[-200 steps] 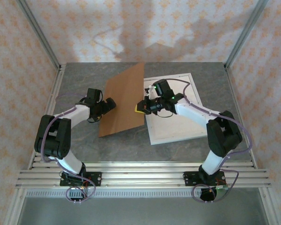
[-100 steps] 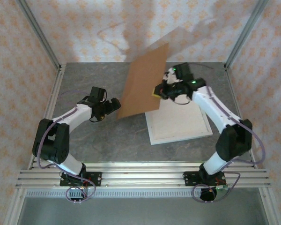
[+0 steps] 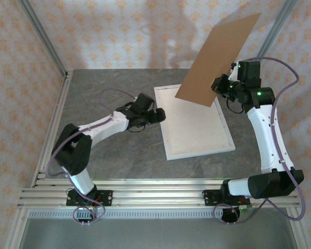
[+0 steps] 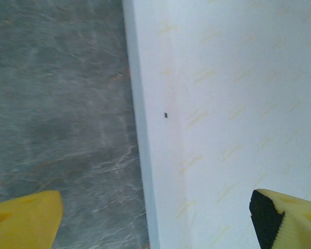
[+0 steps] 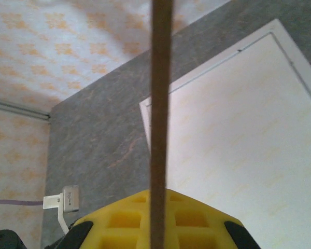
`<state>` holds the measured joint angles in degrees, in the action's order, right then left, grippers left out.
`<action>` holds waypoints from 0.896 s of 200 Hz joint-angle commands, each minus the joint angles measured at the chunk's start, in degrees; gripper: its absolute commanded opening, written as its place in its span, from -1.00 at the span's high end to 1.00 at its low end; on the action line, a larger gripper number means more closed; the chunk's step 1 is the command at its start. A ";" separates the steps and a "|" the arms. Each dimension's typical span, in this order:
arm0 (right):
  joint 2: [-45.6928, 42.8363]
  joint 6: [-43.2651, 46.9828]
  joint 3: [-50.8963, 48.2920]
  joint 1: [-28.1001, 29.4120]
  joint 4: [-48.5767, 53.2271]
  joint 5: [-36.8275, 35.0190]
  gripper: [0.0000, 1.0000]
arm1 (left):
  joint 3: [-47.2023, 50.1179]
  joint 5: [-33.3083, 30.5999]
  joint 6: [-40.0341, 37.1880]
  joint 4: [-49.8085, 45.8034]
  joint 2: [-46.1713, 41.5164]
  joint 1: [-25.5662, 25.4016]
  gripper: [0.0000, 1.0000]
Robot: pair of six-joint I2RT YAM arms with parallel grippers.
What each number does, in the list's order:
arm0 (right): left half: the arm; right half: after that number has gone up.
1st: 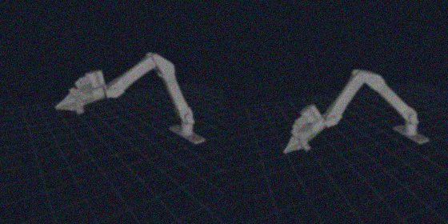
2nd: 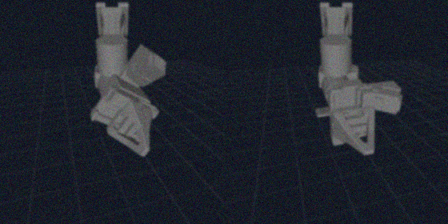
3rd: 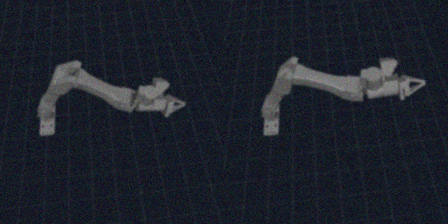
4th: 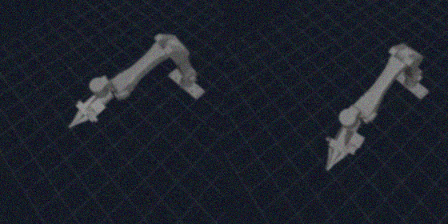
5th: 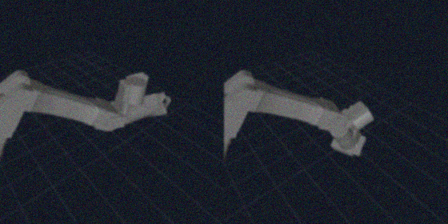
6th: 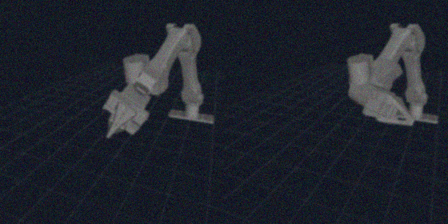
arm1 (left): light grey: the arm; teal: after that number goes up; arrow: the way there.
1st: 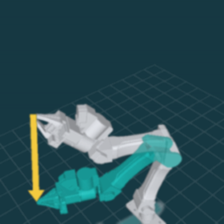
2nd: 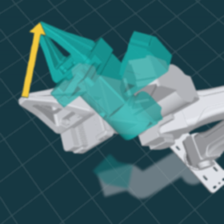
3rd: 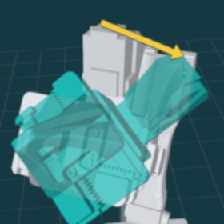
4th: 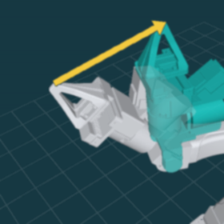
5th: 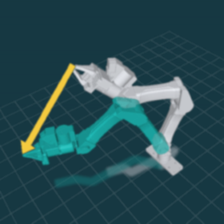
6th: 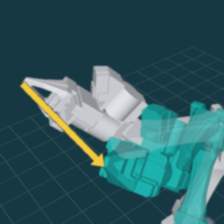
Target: Put the photo into the frame
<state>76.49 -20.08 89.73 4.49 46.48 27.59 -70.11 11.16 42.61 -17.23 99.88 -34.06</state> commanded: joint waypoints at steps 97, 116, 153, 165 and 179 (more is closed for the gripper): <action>-7.49 3.01 -3.87 -0.38 -4.70 -5.53 1.00 | -13.74 -10.02 1.92 -8.63 17.32 -5.40 -0.15; -7.42 3.21 -3.88 -0.37 -4.82 -5.18 1.00 | -13.59 -10.01 1.95 -8.77 17.50 -5.31 0.09; -6.49 2.98 -4.10 -0.36 -5.72 -2.33 1.00 | -11.67 -10.34 1.28 -8.64 16.43 -4.12 0.34; -6.00 2.65 -4.35 -0.36 -6.11 -0.65 1.00 | -10.80 -9.63 1.08 -8.68 16.10 -3.03 0.42; -5.57 1.99 -4.67 -0.36 -6.48 1.08 1.00 | -9.40 -9.55 0.54 -9.00 15.34 -1.58 0.44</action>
<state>70.98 -18.81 85.36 4.29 47.44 25.28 -82.04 3.95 44.47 -23.49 116.64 -38.57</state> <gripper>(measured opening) 0.059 0.286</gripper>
